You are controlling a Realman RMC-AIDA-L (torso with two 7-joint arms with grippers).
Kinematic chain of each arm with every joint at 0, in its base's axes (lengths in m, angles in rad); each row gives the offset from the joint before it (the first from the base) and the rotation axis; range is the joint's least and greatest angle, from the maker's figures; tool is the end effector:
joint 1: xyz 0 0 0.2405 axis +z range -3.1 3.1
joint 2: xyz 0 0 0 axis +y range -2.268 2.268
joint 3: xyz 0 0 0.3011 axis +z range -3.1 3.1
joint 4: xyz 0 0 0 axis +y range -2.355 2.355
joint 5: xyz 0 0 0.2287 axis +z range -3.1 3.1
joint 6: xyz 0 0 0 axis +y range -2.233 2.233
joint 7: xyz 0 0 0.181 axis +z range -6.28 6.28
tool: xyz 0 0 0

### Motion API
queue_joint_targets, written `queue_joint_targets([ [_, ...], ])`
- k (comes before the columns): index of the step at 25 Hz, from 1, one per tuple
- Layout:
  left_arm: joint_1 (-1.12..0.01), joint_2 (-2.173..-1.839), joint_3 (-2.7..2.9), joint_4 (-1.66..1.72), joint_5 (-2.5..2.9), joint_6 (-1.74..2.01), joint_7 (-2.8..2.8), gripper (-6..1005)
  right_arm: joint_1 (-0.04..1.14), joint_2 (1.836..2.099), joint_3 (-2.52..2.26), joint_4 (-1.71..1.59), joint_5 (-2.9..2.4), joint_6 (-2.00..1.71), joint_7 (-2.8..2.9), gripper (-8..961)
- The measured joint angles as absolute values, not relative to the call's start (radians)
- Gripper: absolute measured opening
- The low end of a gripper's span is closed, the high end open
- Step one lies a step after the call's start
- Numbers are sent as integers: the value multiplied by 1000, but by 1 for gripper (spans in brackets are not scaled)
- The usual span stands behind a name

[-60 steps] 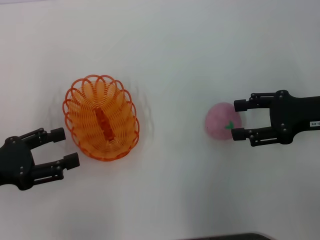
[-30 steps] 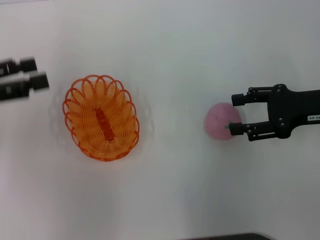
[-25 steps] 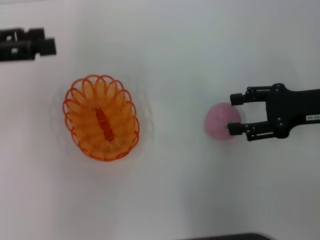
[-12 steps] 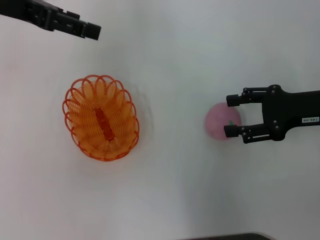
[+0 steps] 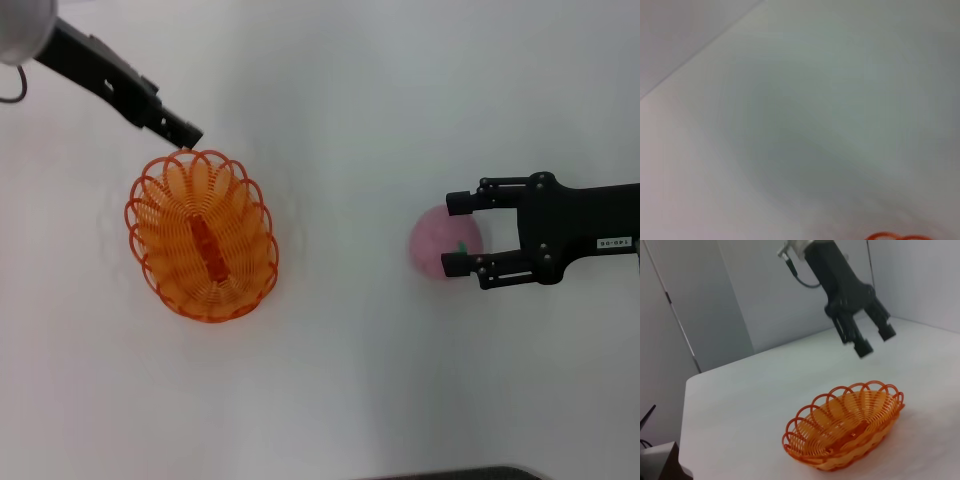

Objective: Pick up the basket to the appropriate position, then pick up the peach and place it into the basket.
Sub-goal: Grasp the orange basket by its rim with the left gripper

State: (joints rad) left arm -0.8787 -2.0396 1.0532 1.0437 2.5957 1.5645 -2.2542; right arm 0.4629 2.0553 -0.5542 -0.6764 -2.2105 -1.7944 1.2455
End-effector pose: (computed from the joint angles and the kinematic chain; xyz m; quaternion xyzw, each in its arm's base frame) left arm -0.1904 0.4671 -0.0277 -0.9457 -0.2611 0.1280 0.1453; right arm 0.3265 0.3186 -0.0379 -0.9579 0.1794 0.2146 0.0649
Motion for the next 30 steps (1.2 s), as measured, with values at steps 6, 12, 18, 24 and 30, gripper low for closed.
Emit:
queue_joint_targets([
  [6, -891, -2113, 1092, 1019, 2768, 1473, -2254, 871, 467, 2060, -554, -677, -2210, -1788, 1246, 801],
  [12, -909, -2132, 1097, 955, 2796, 1400, -2256, 857, 468, 2064, -554, -675, -2210, -1785, 1246, 800],
  [18, -934, -2126, 1098, 819, 2809, 1324, -2245, 837, 468, 2070, -561, -673, -2213, -1765, 1246, 798],
  [24, -933, -2126, 1099, 765, 2829, 1264, -2244, 816, 468, 2073, -563, -672, -2214, -1757, 1245, 796],
  [30, -934, -2121, 1094, 753, 2830, 1275, -2247, 727, 469, 2075, -565, -672, -2213, -1748, 1244, 795],
])
